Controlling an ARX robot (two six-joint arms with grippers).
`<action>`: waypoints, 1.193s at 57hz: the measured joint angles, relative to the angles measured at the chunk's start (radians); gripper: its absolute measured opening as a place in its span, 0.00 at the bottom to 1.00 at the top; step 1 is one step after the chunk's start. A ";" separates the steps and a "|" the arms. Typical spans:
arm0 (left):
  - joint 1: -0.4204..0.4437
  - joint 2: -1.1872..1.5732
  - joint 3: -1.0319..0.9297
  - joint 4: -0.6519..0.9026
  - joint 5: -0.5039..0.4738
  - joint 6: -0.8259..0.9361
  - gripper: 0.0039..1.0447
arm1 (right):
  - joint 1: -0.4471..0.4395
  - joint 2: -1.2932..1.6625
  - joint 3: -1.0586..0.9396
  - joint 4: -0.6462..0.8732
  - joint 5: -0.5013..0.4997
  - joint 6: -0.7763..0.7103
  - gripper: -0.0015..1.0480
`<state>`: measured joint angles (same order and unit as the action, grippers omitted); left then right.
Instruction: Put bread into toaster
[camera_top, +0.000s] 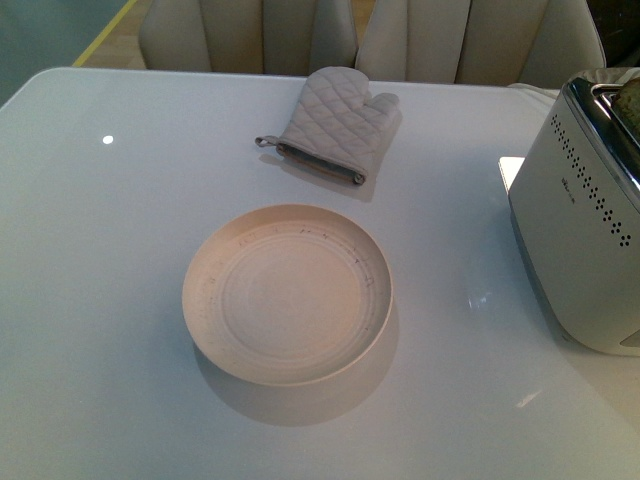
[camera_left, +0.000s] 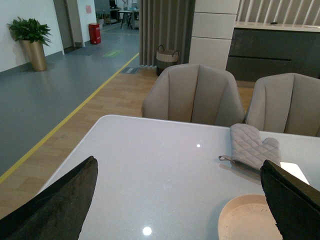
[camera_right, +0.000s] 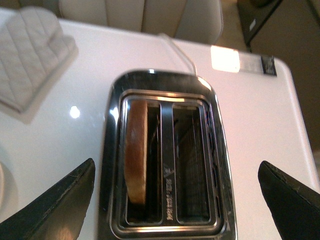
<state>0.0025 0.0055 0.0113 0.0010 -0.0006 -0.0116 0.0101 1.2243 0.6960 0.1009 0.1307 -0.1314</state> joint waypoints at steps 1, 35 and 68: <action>0.000 0.000 0.000 0.000 0.000 0.000 0.93 | 0.004 -0.019 -0.014 0.024 0.000 0.009 0.91; 0.000 0.000 0.000 0.000 0.000 0.000 0.93 | -0.007 -0.366 -0.458 0.505 -0.129 0.120 0.28; 0.000 0.000 0.000 0.000 0.000 0.000 0.93 | -0.007 -0.694 -0.642 0.367 -0.129 0.124 0.02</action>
<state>0.0025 0.0051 0.0113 0.0010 -0.0002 -0.0116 0.0032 0.5304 0.0544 0.4679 0.0021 -0.0074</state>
